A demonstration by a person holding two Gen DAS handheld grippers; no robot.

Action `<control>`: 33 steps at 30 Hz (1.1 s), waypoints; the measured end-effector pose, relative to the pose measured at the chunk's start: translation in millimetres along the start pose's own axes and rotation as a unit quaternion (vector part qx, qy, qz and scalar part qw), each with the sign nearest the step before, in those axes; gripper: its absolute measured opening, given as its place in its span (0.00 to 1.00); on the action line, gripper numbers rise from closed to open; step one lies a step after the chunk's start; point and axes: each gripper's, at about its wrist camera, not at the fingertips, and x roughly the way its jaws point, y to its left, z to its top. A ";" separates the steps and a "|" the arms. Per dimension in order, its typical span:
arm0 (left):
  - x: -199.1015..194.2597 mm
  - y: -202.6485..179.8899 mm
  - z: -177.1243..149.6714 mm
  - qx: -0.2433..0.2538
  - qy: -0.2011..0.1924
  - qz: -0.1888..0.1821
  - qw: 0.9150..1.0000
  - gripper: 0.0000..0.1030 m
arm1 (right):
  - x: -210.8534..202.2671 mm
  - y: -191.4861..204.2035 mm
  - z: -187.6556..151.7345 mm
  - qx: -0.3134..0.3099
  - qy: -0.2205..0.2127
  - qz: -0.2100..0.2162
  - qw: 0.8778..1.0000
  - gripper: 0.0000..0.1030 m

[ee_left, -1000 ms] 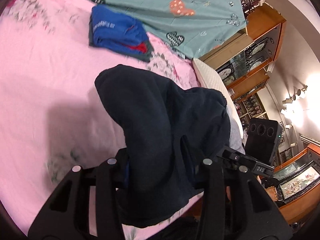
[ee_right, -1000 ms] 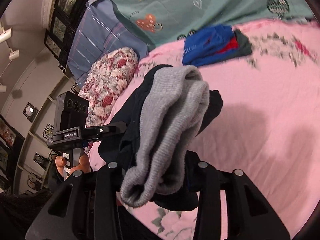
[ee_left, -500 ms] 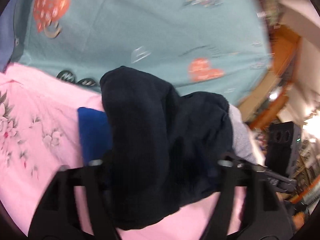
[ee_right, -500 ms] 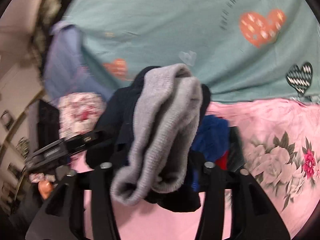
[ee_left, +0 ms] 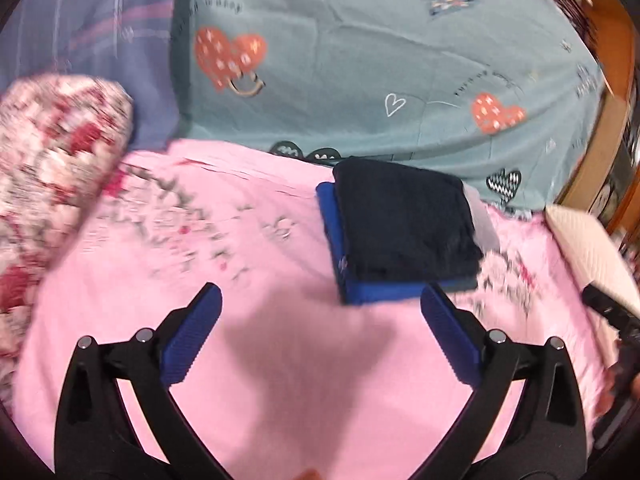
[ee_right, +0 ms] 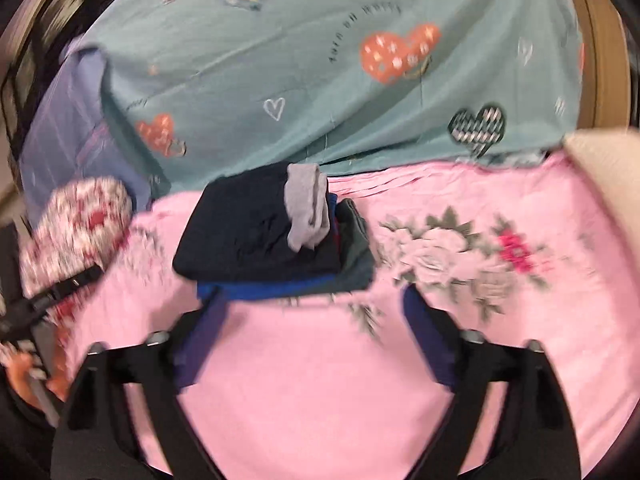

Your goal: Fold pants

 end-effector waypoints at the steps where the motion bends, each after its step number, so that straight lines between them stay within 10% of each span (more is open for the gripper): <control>1: -23.4 -6.3 -13.6 0.014 -0.006 0.013 1.000 0.98 | -24.0 14.2 -10.2 -0.024 -0.015 -0.020 0.999 0.97; 15: -175.5 -20.2 -153.3 0.048 -0.029 -0.003 0.998 0.98 | -158.6 79.7 -165.6 -0.071 -0.059 -0.065 0.994 0.99; 33: -207.6 -10.6 -178.0 0.062 -0.058 0.094 0.992 0.98 | -191.9 77.4 -185.4 -0.058 -0.072 -0.077 0.993 0.99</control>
